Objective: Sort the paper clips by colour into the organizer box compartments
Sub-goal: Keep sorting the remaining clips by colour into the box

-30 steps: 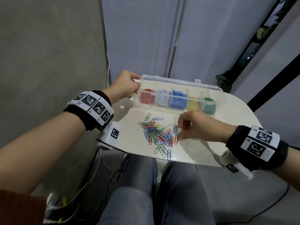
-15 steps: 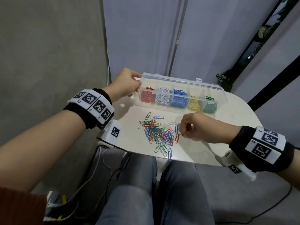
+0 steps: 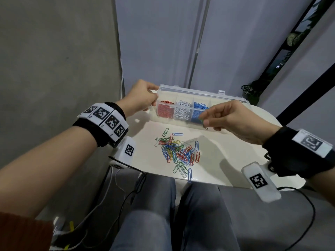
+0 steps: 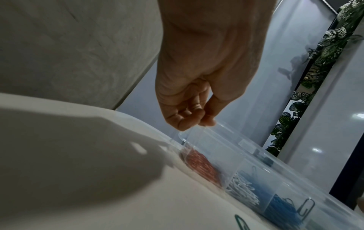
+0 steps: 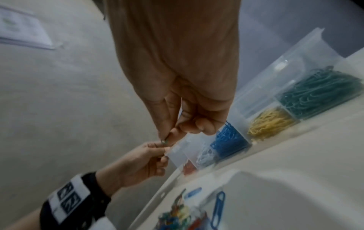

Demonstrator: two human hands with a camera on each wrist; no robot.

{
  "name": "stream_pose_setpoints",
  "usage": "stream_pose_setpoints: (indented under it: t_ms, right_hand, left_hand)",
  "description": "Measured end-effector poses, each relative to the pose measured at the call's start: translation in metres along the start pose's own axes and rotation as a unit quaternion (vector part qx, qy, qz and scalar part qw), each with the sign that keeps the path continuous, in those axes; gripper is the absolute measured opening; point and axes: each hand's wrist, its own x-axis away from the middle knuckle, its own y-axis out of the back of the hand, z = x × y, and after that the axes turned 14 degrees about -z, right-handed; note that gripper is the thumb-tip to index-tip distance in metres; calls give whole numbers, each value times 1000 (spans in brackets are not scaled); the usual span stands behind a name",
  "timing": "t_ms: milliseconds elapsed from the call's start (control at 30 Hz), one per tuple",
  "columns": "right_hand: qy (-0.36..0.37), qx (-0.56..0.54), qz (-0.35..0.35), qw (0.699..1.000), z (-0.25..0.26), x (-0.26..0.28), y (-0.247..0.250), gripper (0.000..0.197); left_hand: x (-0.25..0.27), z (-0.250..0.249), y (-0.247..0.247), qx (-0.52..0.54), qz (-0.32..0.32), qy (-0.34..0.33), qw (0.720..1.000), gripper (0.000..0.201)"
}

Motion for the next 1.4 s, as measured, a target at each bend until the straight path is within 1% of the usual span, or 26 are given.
stream_pose_setpoints:
  t_ms: [67, 133, 233, 333, 400, 433, 500, 533, 567, 600, 667, 733, 800, 833, 900, 1000, 1167, 1267, 1333, 1400]
  right_hand:
    - [-15, -34, -15, 999, 4, -4, 3, 19]
    - [-8, -21, -46, 999, 9, -9, 10, 18]
    - [18, 43, -144, 988, 18, -23, 33, 14]
    - [33, 114, -246, 962, 12, -39, 62, 13]
    - [30, 169, -278, 945, 0, -46, 73, 10]
    - [24, 194, -277, 941, -7, -48, 76, 13]
    - [20, 231, -264, 936, -18, -49, 78, 20]
    - [34, 246, -257, 934, -20, -48, 76, 22]
    - [70, 263, -243, 931, -19, -44, 72, 25]
    - [120, 282, -211, 928, -15, -38, 66, 27]
    - [224, 297, -90, 924, -7, -20, 48, 26]
    - [285, 281, 49, 915, -4, 2, 25, 19]
    - [304, 266, 153, 902, -6, 23, 1, 13]
    - [304, 259, 190, 897, -10, 31, -9, 13]
    - [312, 256, 234, 884, -20, 40, -24, 16]
    - [319, 267, 250, 874, -33, 41, -34, 19]
    - [317, 270, 249, 874, -39, 39, -42, 8]
    - [312, 295, 223, 875, -36, 32, -38, 6]
    - [309, 336, 205, 866, -35, 27, -34, 8]
    - [307, 364, 201, 856, -34, 24, -34, 10]
  left_hand:
    - [0, 1, 0, 0, 3, 0, 1000, 39]
    - [0, 1, 0, 1, 6, 0, 1000, 39]
    - [0, 1, 0, 0, 8, -1, 1000, 39]
    - [0, 1, 0, 1, 7, -2, 1000, 38]
    - [-1, 1, 0, 2, 7, -1, 1000, 37]
    - [-1, 1, 0, 1, 6, -1, 1000, 37]
    - [0, 0, 1, -1, 5, -2, 1000, 37]
    - [1, 0, 1, -1, 5, -3, 1000, 37]
    - [1, 0, 1, -2, 4, -3, 1000, 38]
    - [1, 0, 1, -2, 3, -3, 1000, 38]
    - [0, 0, 1, -3, 0, -3, 1000, 38]
    - [0, -1, 1, -4, 0, -3, 1000, 38]
    - [1, 0, 1, -3, 1, -3, 1000, 38]
    - [1, 0, 0, -3, 1, -2, 1000, 39]
    - [1, 0, 0, -3, 4, -3, 1000, 38]
    - [1, -1, 0, -6, 3, -8, 1000, 36]
    - [2, -1, 0, -8, 1, -10, 1000, 35]
    - [1, 0, 0, -12, -1, -10, 1000, 36]
    - [0, 0, 0, -12, -3, -8, 1000, 36]
    - [1, 0, 0, -10, -2, -8, 1000, 36]
